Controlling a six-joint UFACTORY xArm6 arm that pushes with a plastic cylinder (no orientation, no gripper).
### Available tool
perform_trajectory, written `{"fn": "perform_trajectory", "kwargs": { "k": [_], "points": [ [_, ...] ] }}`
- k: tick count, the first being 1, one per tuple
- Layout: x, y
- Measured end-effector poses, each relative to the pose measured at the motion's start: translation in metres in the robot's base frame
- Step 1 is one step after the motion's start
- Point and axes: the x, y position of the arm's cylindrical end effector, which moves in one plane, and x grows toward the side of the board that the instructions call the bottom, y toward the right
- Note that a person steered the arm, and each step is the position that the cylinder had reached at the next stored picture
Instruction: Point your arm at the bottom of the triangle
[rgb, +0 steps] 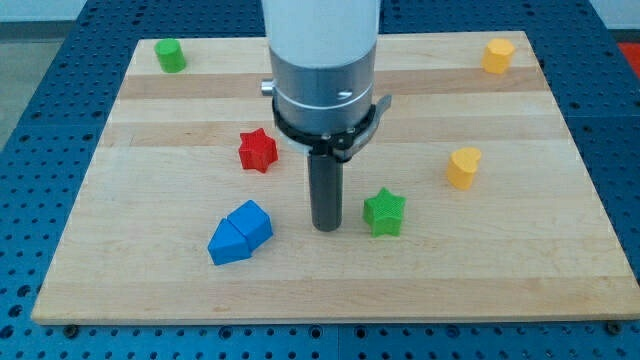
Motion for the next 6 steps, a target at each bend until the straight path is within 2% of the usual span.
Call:
{"fn": "perform_trajectory", "kwargs": {
  "k": [4, 6],
  "points": [
    [0.045, -0.052],
    [0.049, -0.083]
  ]
}}
